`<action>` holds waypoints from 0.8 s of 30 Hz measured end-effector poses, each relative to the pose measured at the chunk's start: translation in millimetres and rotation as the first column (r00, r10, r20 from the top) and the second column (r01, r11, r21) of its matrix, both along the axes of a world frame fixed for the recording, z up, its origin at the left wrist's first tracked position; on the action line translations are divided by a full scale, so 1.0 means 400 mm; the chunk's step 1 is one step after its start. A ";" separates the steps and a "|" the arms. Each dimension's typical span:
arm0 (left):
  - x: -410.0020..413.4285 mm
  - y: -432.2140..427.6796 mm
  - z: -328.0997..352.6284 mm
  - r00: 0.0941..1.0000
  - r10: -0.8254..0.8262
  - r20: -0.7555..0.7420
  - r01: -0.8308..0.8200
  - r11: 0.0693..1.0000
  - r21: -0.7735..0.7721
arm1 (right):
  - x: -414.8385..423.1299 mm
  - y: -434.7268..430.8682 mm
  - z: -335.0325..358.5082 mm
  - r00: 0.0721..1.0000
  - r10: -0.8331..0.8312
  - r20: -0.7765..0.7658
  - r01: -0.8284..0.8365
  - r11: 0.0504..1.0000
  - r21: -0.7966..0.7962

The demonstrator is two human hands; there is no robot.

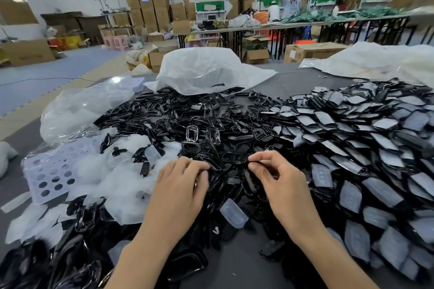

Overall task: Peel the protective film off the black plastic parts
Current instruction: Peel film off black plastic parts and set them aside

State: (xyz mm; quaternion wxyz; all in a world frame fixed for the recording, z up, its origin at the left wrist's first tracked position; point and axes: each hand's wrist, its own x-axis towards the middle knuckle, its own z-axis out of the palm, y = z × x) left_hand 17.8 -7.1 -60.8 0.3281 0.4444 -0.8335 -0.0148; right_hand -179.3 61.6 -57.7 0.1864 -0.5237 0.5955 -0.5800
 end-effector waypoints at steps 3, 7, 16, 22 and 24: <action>-0.018 0.030 -0.004 0.986 -0.159 0.047 0.153 0.982 0.107 | -0.004 0.002 0.011 0.954 0.070 0.293 -0.068 0.998 -0.016; -0.026 0.055 -0.011 0.945 -0.289 0.152 0.269 0.953 0.138 | -0.019 -0.002 0.007 0.947 0.057 0.315 -0.055 0.998 -0.015; -0.006 0.039 -0.008 0.930 -0.324 0.176 0.299 0.942 0.156 | -0.042 -0.010 -0.008 0.949 0.026 0.315 -0.026 1.000 -0.003; -0.005 0.036 0.005 0.996 -0.083 0.035 0.080 0.993 0.089 | -0.047 -0.012 -0.007 0.857 0.033 0.514 -0.037 0.999 -0.004; -0.001 0.034 0.002 0.999 0.025 0.026 -0.026 0.998 0.053 | -0.043 -0.010 -0.004 0.850 0.033 0.525 -0.041 0.999 0.004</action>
